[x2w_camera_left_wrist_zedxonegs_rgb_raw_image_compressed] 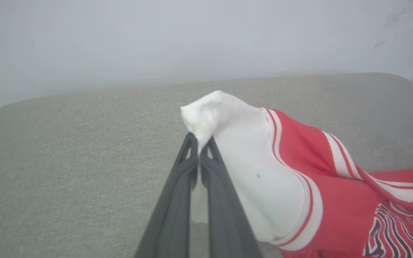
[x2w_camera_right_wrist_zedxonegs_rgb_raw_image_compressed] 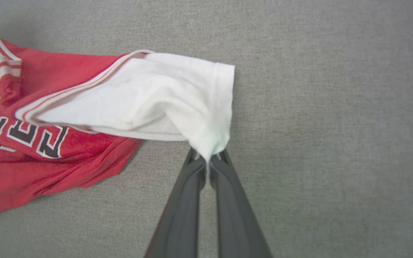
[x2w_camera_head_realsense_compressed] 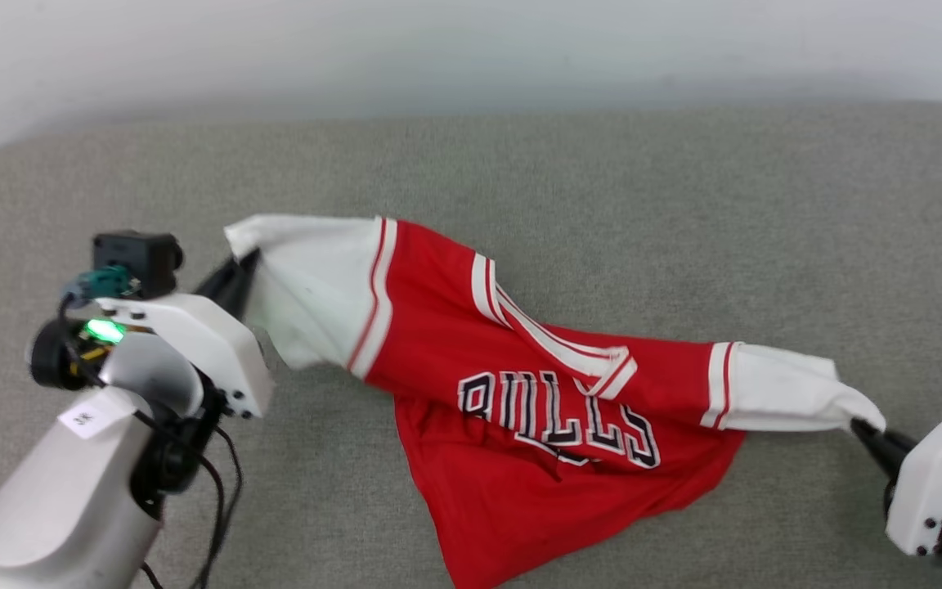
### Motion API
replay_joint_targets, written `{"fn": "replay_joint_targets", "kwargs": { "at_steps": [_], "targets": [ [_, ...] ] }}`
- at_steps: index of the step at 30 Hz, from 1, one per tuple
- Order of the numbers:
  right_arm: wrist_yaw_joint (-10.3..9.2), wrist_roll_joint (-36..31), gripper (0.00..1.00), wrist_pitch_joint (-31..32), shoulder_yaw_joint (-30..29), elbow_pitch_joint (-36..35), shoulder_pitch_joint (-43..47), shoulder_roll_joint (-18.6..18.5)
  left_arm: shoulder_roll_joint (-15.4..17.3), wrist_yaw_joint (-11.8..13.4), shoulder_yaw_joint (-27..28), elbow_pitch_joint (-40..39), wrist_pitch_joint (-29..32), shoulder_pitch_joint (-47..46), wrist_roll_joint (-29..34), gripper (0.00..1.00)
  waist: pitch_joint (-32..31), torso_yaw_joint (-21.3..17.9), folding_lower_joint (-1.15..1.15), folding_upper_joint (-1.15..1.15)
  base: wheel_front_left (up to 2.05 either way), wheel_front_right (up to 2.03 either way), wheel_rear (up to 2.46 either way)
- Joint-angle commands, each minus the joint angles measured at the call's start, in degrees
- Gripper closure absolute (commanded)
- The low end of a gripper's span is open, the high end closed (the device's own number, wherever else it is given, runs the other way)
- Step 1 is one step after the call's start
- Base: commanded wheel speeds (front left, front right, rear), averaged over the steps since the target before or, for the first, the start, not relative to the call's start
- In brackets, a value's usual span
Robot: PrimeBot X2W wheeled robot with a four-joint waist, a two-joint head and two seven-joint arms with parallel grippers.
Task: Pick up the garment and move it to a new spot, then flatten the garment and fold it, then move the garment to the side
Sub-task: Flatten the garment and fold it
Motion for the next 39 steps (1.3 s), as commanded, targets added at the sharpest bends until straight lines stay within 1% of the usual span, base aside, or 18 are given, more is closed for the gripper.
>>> {"fn": "replay_joint_targets", "kwargs": {
  "at_steps": [1, 4, 8, 13, 15, 20, 22, 23, 24, 26, 27, 28, 30, 35, 38, 39],
  "targets": [
    [-0.05, -0.8, 1.0, -0.2, -0.8, -1.0, -1.2, -0.8, 0.9, 0.5, 0.8, -0.5, -1.2, -0.9, 0.7, 1.0, -1.9, -0.5, 0.0, 0.0, 0.0, 0.0, 0.0],
    [-0.05, -1.8, 1.0, 0.5, -2.0, -2.3, -2.8, -1.9, 1.6, 1.5, 1.5, -1.4, -2.7, -1.8, 2.1, 1.0, -4.0, -0.8, 0.0, 0.0, 0.0, 0.0, 0.0],
    [-0.05, -3.0, 1.0, 0.7, -2.2, -2.6, -7.1, -3.1, 2.8, 1.5, 2.1, -1.1, -3.1, -4.9, 3.3, 1.0, -5.4, -0.9, 0.0, 0.0, 0.0, 0.0, 0.0],
    [-0.06, -4.8, 1.0, -0.3, -0.8, 0.2, -16.1, -4.4, 2.5, -0.4, 2.1, 3.0, -3.1, -12.7, 4.6, 1.0, -4.6, -0.7, 0.0, 0.0, 0.0, 0.0, 0.0],
    [-0.06, -5.5, 1.0, -1.5, -0.3, 1.6, -20.7, -3.9, 2.3, -1.5, 2.4, 5.7, -3.5, -16.6, 4.9, 1.0, -3.6, -0.8, 0.0, 0.0, 0.0, 0.0, 0.0],
    [-0.06, -7.8, 1.0, -6.0, 1.0, 5.9, -34.6, -3.6, 2.9, -4.0, 3.8, 12.6, -5.1, -27.1, 5.9, 1.0, 0.6, -1.8, 0.0, 0.0, 0.0, 0.0, 0.0],
    [-0.07, -9.0, 1.0, -7.9, 1.4, 7.8, -40.7, -4.0, 3.2, -4.9, 3.7, 14.7, -5.6, -31.9, 6.9, 1.0, 2.6, -1.9, 0.0, 0.0, 0.0, 0.0, 0.0],
    [-0.07, -9.0, 1.0, -7.9, 1.4, 7.8, -40.7, -4.0, 3.2, -4.9, 3.7, 14.7, -5.6, -31.9, 6.9, 1.0, 2.6, -1.9, 0.0, 0.0, 0.0, 0.0, 0.0],
    [-0.07, -9.9, 1.0, -10.1, 1.9, 9.6, -46.5, -4.4, 3.1, -5.6, 3.4, 16.7, -6.2, -36.5, 8.0, 1.0, 4.6, -1.9, 0.0, 0.0, 0.0, 0.0, 0.0],
    [-0.07, -11.4, 1.0, -12.2, 2.0, 11.0, -52.7, -4.6, 3.3, -6.4, 3.4, 18.3, -7.0, -41.5, 9.3, 1.0, 7.1, -2.0, 0.0, 0.0, 0.0, 0.0, 0.0],
    [-0.07, -11.4, 1.0, -12.2, 2.0, 11.0, -52.7, -4.6, 3.3, -6.4, 3.4, 18.3, -7.0, -41.5, 9.3, 1.0, 7.1, -2.0, 0.0, 0.0, 0.0, 0.0, 0.0],
    [-0.07, -12.5, 1.0, -13.6, 2.4, 12.4, -58.7, -4.7, 3.2, -7.1, 3.4, 19.8, -7.8, -46.8, 10.3, 1.0, 9.9, -2.0, 0.0, 0.0, 0.0, 0.0, 0.0],
    [-0.06, -13.1, 1.0, -15.0, 3.2, 13.4, -64.2, -4.8, 2.6, -7.8, 3.3, 21.5, -9.1, -51.7, 11.5, 1.0, 12.7, -1.8, 0.0, 0.0, 0.0, 0.0, 0.0],
    [-0.06, -14.5, 1.0, -18.0, 5.9, 17.1, -75.2, -4.6, 1.1, -9.2, 2.8, 26.4, -12.9, -61.0, 13.3, 1.0, 18.0, -1.9, 0.0, 0.0, 0.0, 0.0, 0.0],
    [-0.06, -14.4, 1.0, -19.9, 7.9, 20.4, -79.4, -3.4, -0.3, -10.0, 2.9, 29.8, -14.6, -63.7, 12.9, 1.0, 21.1, -2.2, 0.0, 0.0, 0.0, 0.0, 0.0],
    [-0.06, -14.4, 1.0, -19.9, 7.9, 20.4, -79.4, -3.4, -0.3, -10.0, 2.9, 29.8, -14.6, -63.7, 12.9, 1.0, 21.1, -2.2, 0.0, 0.0, 0.0, 0.0, 0.0]
  ]
}}
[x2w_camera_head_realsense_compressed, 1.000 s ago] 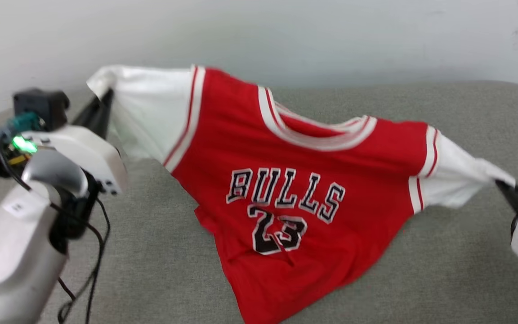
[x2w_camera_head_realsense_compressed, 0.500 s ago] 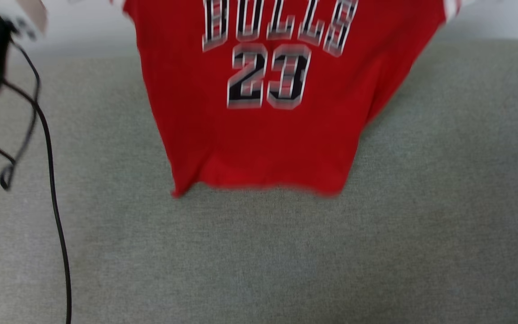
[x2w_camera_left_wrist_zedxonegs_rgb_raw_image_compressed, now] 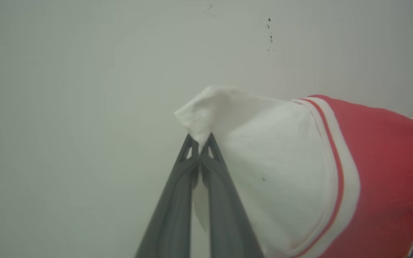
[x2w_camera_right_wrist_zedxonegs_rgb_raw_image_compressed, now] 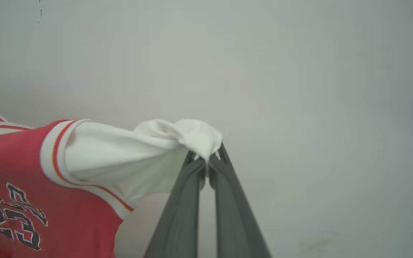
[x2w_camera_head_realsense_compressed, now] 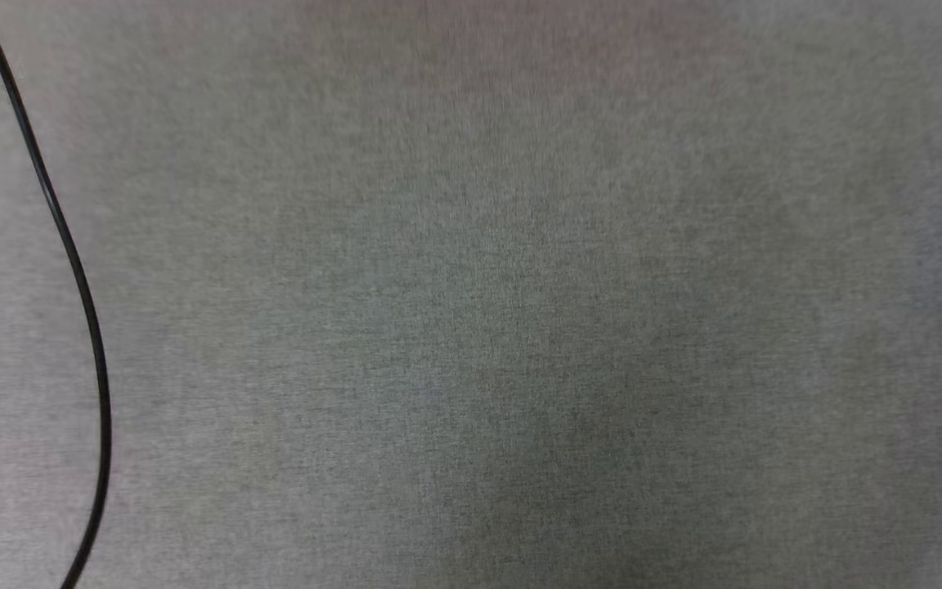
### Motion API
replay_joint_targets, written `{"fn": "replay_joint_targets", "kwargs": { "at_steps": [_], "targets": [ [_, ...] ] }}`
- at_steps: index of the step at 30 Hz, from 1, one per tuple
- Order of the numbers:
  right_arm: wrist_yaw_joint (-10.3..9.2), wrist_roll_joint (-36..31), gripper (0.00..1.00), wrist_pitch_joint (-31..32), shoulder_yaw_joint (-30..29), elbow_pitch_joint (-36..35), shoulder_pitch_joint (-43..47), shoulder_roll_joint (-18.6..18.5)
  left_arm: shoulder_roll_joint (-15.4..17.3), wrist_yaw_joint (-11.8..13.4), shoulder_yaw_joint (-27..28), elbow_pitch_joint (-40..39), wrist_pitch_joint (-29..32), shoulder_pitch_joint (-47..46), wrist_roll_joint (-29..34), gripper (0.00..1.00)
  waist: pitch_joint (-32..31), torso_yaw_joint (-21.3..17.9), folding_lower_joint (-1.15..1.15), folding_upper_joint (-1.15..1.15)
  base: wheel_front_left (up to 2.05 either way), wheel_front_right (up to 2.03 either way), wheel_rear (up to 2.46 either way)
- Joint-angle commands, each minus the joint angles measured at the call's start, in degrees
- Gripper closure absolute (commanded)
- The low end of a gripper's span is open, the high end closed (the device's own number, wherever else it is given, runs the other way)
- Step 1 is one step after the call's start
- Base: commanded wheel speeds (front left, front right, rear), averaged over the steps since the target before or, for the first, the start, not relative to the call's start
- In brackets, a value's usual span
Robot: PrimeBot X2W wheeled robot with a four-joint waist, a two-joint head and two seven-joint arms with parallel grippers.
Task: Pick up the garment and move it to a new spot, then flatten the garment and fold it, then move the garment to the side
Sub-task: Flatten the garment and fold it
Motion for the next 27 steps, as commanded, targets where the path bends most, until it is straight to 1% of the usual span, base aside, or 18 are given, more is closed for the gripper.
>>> {"fn": "replay_joint_targets", "kwargs": {
  "at_steps": [1, 3, 4, 7, 13, 16, 20, 23, 27],
  "targets": [
    [-0.08, 0.0, 1.0, -0.4, 0.7, 0.8, -0.4, 0.7, -0.5, -0.2, -0.1, 0.7, -0.4, 0.1, -0.1, 1.0, 3.2, -0.4, -0.01, 0.0, 0.0, 0.0, 0.0],
    [-0.08, 0.2, 1.0, -2.0, 2.2, 3.2, -2.1, 1.6, -1.3, -0.6, 0.0, 3.1, -1.1, -0.8, -0.6, 1.0, 4.9, -0.6, -0.01, 0.0, 0.0, 0.0, 0.0],
    [-0.08, 0.7, 1.0, -3.7, 3.5, 5.5, -3.2, 2.6, -1.9, -1.1, -0.1, 5.3, -1.9, -1.1, -0.9, 1.0, 6.3, -0.7, -0.01, 0.0, 0.0, 0.0, 0.0],
    [-0.08, 1.4, 1.0, -5.9, 5.6, 9.0, -3.5, 4.2, -3.1, -1.9, 0.1, 8.5, -3.2, 0.3, -2.0, 1.0, 7.5, -0.8, -0.01, 0.0, 0.0, 0.0, 0.0],
    [-0.08, 4.6, 1.0, -9.9, 9.5, 15.1, 1.6, 6.2, -4.9, -4.6, 0.8, 14.6, -4.5, 6.1, -5.8, 1.0, 6.7, -0.7, -0.01, 0.0, 0.0, 0.0, 0.0],
    [-0.08, 7.1, 1.0, -11.6, 11.5, 17.0, 7.0, 6.8, -5.9, -5.9, 1.5, 16.6, -4.8, 11.9, -9.2, 1.0, 4.9, -0.7, -0.01, 0.0, 0.0, 0.0, 0.0],
    [-0.08, 10.6, 1.0, -13.8, 13.6, 18.0, 16.9, 5.9, -6.8, -6.5, 0.9, 17.0, -6.1, 21.3, -12.3, 1.0, 1.4, 0.1, -0.01, 0.0, 0.0, 0.0, 0.0],
    [-0.08, 13.6, 1.0, -15.0, 14.6, 17.8, 24.8, 5.2, -6.9, -6.6, 0.5, 15.3, -7.0, 29.5, -15.2, 1.0, -1.2, 0.4, -0.01, 0.0, 0.0, 0.0, 0.0],
    [-0.08, 17.2, 1.0, -16.8, 13.9, 17.1, 35.4, 3.3, -6.3, -6.6, -0.5, 11.3, -7.9, 39.9, -17.9, 1.0, -4.8, 1.3, -0.01, 0.0, 0.0, 0.0, 0.0]
  ]
}}
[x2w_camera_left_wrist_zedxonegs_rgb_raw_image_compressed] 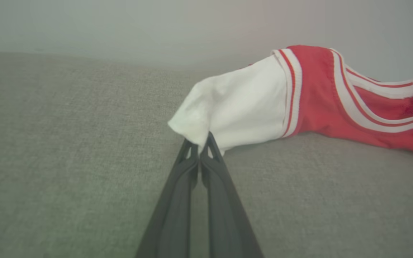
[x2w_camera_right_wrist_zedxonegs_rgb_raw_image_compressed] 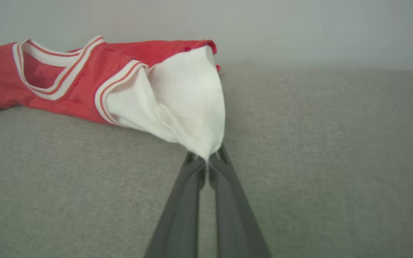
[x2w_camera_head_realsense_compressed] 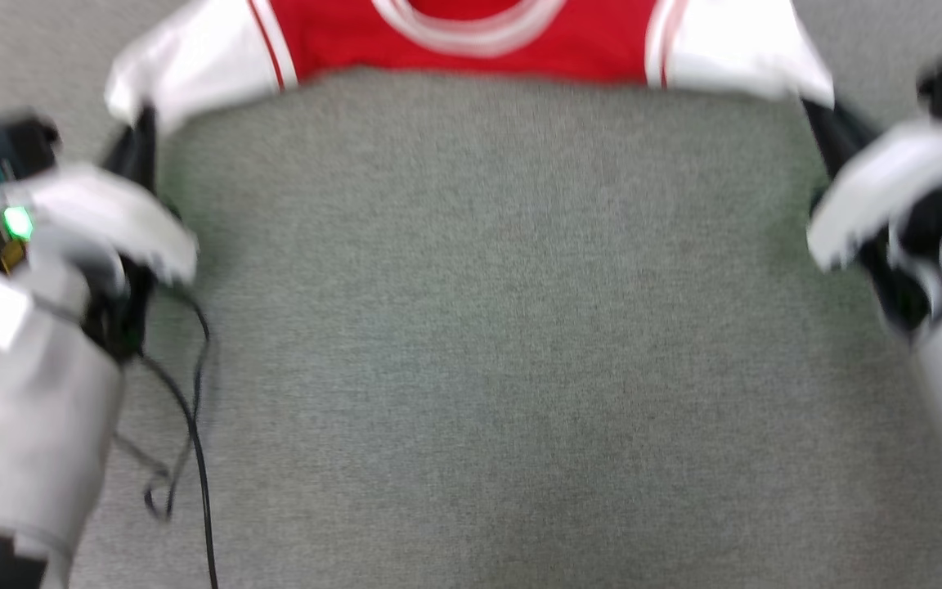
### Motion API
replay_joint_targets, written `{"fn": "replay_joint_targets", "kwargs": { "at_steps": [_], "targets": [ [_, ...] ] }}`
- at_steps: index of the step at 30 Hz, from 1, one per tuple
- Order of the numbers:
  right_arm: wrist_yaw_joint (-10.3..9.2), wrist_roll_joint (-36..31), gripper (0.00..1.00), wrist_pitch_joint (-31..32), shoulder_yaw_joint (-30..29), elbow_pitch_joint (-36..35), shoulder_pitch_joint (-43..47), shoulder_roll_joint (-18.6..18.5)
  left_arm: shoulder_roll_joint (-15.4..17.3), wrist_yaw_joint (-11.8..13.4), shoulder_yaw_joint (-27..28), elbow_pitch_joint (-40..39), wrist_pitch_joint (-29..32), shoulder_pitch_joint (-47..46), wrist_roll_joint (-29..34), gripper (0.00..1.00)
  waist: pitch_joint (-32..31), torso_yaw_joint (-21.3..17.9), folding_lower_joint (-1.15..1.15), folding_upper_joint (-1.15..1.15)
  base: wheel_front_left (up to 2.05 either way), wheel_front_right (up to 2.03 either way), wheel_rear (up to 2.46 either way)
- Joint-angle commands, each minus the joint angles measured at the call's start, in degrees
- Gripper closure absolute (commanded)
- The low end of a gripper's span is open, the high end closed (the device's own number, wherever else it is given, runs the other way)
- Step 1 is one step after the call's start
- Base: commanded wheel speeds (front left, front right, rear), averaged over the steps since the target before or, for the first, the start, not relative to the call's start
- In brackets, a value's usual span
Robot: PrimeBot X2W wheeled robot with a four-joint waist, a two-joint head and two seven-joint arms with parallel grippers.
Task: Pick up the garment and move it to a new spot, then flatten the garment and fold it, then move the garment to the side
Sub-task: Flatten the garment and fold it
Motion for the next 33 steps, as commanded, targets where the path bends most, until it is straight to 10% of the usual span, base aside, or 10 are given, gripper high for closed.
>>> {"fn": "replay_joint_targets", "kwargs": {
  "at_steps": [1, 12, 22, 31, 33],
  "targets": [
    [-0.08, 0.6, 1.0, -0.6, -0.3, -0.6, 2.1, -0.5, 0.4, -0.1, 0.0, -0.8, -0.3, 2.0, -0.5, 1.0, -2.7, 0.9, 0.01, 0.0, 0.0, 0.0, 0.0],
    [-0.08, 4.2, 1.0, -2.4, -7.9, -8.5, 29.3, -0.8, 1.3, 1.4, 7.8, -16.8, -0.7, 28.7, 0.1, 1.0, -13.9, 2.7, 0.01, 0.0, 0.0, 0.0, 0.0],
    [-0.08, -1.3, 1.0, 5.8, -20.9, -22.9, 55.1, 6.5, 2.8, 10.2, 8.8, -32.2, 0.2, 53.9, 3.1, 1.0, -22.1, 3.8, 0.01, 0.0, 0.0, 0.0, 0.0],
    [-0.08, -7.1, 1.0, 12.6, -26.9, -30.0, 65.7, 12.6, 3.5, 12.3, 7.5, -38.1, 1.9, 62.0, 2.8, 1.0, -23.9, 4.8, 0.01, 0.0, 0.0, 0.0, 0.0],
    [-0.08, -7.0, 0.71, 14.2, -26.9, -29.8, 65.8, 13.1, 3.0, 12.1, 6.5, -38.7, 2.6, 61.9, 2.9, 1.0, -23.9, 5.1, 0.01, 0.0, 0.0, 0.0, 0.0]
  ]
}}
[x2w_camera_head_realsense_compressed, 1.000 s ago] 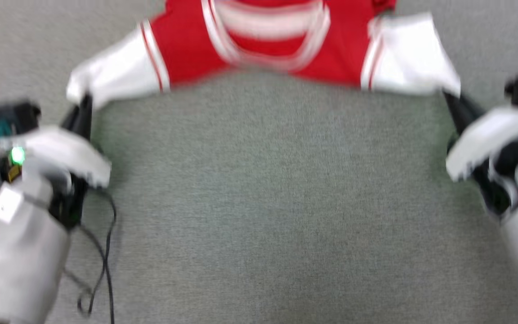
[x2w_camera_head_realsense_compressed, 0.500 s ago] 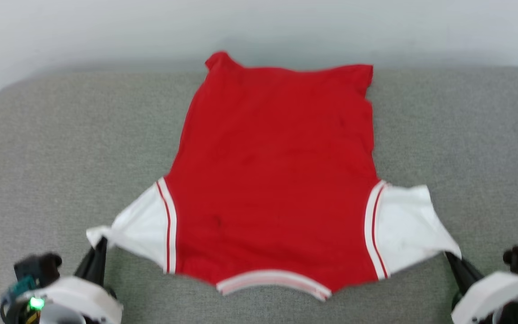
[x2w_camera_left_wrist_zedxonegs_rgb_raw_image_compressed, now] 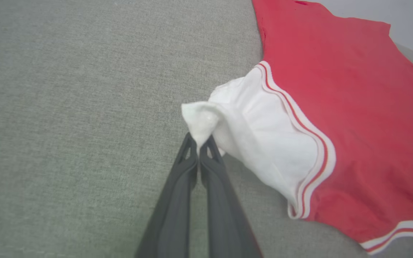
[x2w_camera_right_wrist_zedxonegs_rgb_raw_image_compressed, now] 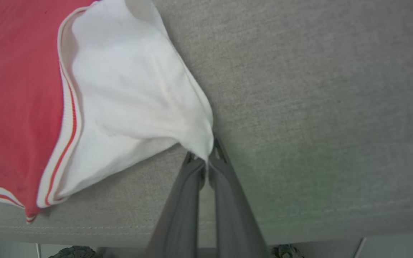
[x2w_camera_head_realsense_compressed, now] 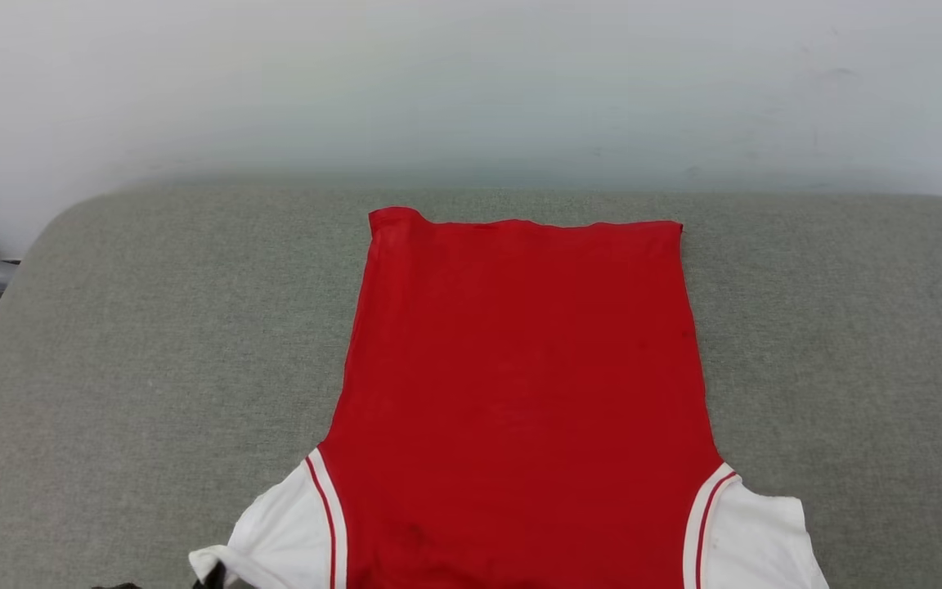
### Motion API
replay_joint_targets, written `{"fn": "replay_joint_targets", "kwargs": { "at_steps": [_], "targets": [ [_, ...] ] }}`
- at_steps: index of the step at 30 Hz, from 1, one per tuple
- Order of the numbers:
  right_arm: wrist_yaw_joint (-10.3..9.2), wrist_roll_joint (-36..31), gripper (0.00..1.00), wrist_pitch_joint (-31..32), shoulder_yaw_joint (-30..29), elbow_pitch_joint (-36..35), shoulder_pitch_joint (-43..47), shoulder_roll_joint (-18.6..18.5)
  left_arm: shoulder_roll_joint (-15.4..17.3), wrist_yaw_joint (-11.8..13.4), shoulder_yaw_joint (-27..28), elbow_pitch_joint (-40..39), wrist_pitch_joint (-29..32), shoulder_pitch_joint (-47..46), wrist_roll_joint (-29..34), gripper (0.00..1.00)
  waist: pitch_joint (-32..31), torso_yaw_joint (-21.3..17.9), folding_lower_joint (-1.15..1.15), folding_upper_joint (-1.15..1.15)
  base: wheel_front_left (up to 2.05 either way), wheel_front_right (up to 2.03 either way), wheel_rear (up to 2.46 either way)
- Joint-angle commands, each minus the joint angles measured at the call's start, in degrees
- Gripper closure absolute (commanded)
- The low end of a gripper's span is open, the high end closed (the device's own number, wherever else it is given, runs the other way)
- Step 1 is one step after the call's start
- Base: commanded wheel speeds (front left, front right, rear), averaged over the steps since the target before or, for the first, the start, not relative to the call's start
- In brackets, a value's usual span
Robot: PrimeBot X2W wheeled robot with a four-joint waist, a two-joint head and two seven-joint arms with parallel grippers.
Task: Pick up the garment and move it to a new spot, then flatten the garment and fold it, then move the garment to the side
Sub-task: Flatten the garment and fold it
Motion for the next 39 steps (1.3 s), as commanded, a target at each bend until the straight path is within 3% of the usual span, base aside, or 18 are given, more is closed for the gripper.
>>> {"fn": "replay_joint_targets", "kwargs": {
  "at_steps": [1, 2, 3, 4, 15, 16, 21, 27, 34, 39],
  "targets": [
    [-0.08, 0.1, 0.56, 0.4, -0.2, 0.1, 0.3, 0.1, -0.1, 0.2, -0.4, -0.5, -0.1, -0.4, 0.6, 1.0, 0.0, 0.6, 0.01, -0.01, 0.0, 0.0, 0.0],
    [-0.08, 0.1, 0.38, 0.4, -0.5, 0.2, 0.0, 0.2, 0.0, 0.4, -0.6, -0.8, -0.1, -1.1, 1.2, 1.0, -0.1, 1.0, 0.01, -0.01, 0.0, 0.0, 0.0],
    [-0.08, 0.5, 0.12, 0.8, -0.7, 0.5, -0.4, 0.2, -0.2, 0.3, -1.2, -0.9, 0.2, -1.6, 1.5, 1.0, -0.2, 1.5, 0.01, -0.01, 0.0, 0.0, 0.0],
    [-0.08, 0.4, 0.0, 0.8, -0.7, 0.4, -0.9, 0.0, -0.3, 0.2, -1.8, -1.2, 0.4, -2.0, 1.9, 1.0, -0.3, 1.9, 0.01, -0.01, 0.0, 0.0, 0.0],
    [-0.06, 1.0, 0.0, -0.8, -3.3, 1.6, -13.9, -6.5, -1.8, 1.0, -3.8, -4.5, -0.6, -8.2, 5.7, 1.0, 2.7, 7.0, 0.01, -0.01, 0.0, 0.0, 0.0],
    [-0.06, 1.3, 0.0, 0.4, -4.6, 4.7, -21.1, -8.7, -2.4, 1.0, -4.0, -6.2, -1.1, -10.8, 6.9, 1.0, 5.7, 8.6, 0.01, -0.01, 0.0, 0.0, 0.0],
    [-0.06, 1.7, 0.0, 4.4, -4.0, 11.2, -34.3, -12.0, -4.6, 0.6, -5.0, -8.9, -2.0, -15.4, 8.9, 1.0, 11.4, 11.9, 0.01, -0.01, 0.0, 0.0, 0.0],
    [-0.06, 0.9, 0.0, 13.8, -2.6, 17.9, -48.7, -16.4, -7.6, -0.5, -6.9, -11.5, -2.9, -19.9, 11.6, 1.0, 17.3, 16.1, 0.01, -0.01, 0.0, 0.0, 0.0],
    [-0.06, -1.7, 0.0, 24.8, -3.3, 22.6, -60.2, -20.5, -11.5, -3.0, -8.5, -12.8, -3.2, -25.0, 13.4, 1.0, 22.8, 21.6, 0.01, -0.01, 0.0, 0.0, 0.0],
    [-0.06, -4.6, 0.0, 27.2, -4.0, 24.3, -65.0, -21.5, -13.5, -4.6, -8.6, -12.5, -3.4, -27.2, 14.4, 1.0, 26.0, 23.7, 0.01, -0.01, 0.0, 0.0, 0.0]
  ]
}}
